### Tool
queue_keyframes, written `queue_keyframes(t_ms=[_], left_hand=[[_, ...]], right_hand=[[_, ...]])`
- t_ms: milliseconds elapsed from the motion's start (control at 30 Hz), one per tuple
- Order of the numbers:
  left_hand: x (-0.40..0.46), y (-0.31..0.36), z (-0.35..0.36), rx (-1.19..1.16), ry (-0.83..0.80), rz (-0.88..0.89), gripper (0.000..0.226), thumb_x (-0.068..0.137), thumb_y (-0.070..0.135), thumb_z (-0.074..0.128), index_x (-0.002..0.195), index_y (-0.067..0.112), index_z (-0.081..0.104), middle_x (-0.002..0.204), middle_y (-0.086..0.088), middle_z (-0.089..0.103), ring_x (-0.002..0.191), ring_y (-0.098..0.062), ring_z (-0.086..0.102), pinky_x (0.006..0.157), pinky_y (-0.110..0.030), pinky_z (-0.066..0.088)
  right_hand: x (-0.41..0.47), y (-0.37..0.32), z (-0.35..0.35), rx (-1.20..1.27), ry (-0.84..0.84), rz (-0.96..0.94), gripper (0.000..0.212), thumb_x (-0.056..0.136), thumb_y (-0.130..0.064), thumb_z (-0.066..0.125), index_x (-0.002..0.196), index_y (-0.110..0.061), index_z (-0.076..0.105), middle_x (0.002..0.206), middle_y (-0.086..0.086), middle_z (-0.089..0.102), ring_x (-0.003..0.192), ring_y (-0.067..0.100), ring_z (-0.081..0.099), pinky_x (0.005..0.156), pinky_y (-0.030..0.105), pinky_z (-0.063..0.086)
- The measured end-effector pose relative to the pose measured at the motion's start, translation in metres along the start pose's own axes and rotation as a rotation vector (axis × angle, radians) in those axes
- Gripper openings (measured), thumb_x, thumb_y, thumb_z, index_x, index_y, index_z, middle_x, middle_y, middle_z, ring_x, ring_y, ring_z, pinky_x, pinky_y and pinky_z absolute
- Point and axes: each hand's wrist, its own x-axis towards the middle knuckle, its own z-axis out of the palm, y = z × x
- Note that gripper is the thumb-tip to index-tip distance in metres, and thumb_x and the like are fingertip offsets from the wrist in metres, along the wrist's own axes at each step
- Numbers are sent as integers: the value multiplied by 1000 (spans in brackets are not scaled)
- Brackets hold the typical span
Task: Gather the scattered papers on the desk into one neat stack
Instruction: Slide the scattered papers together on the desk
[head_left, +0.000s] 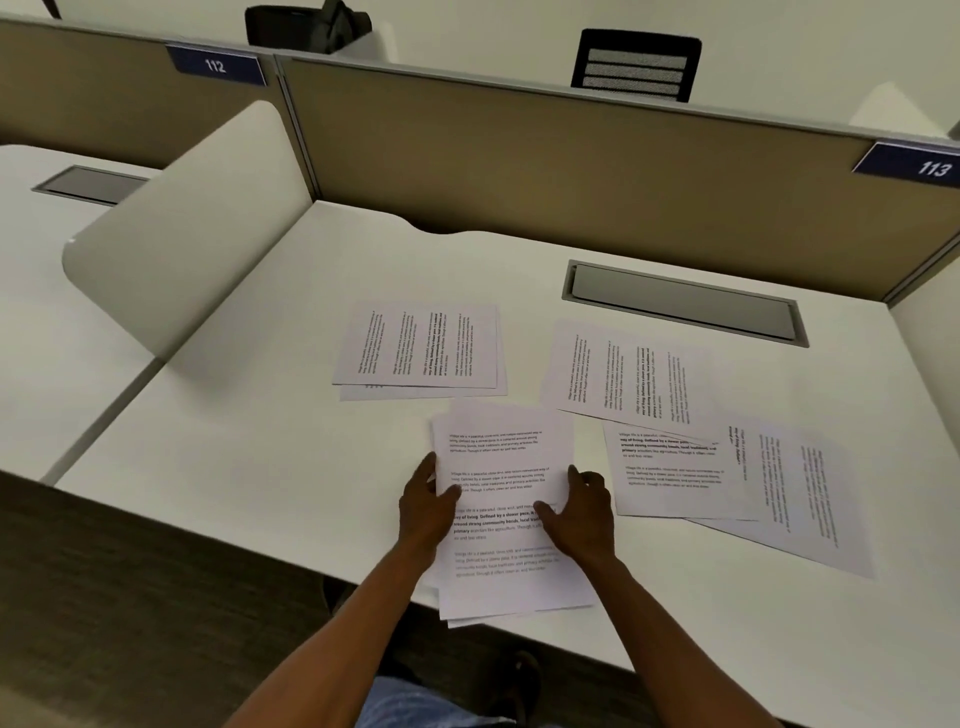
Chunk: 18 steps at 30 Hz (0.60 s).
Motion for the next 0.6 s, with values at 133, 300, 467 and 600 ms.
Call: queue_keyframes(t_ms=[133, 300, 467, 600], left_hand=[[-8, -2, 9, 47, 51, -15, 73, 93, 9, 61, 155, 19, 24, 155, -5, 38, 138, -23, 43, 114, -41, 38], [-24, -10, 12, 0, 170, -94, 69, 91, 16, 64, 152, 14, 32, 152, -9, 41, 135, -24, 45, 114, -44, 38], [-35, -22, 6, 61, 197, -115, 55, 89, 17, 67, 141, 13, 48, 142, -9, 52, 125, -24, 54, 108, -44, 46], [-38, -15, 6, 24, 197, -124, 55, 90, 15, 66, 142, 17, 47, 140, -8, 54, 121, -24, 56, 105, -41, 48]], right_hand=[[-3, -6, 7, -32, 25, 4, 73, 84, -38, 69, 143, -7, 39, 143, 14, 36, 132, 31, 35, 102, 40, 42], [-4, -12, 12, -52, 68, 5, 63, 87, -38, 65, 139, -9, 45, 141, 12, 38, 129, 29, 36, 100, 40, 45], [-2, -13, 11, -57, 47, 1, 65, 87, -41, 65, 140, -10, 45, 142, 12, 37, 130, 29, 37, 102, 40, 43], [-2, -12, 9, -35, 42, -30, 65, 87, -42, 65, 141, -9, 45, 141, 12, 38, 129, 28, 37, 100, 38, 44]])
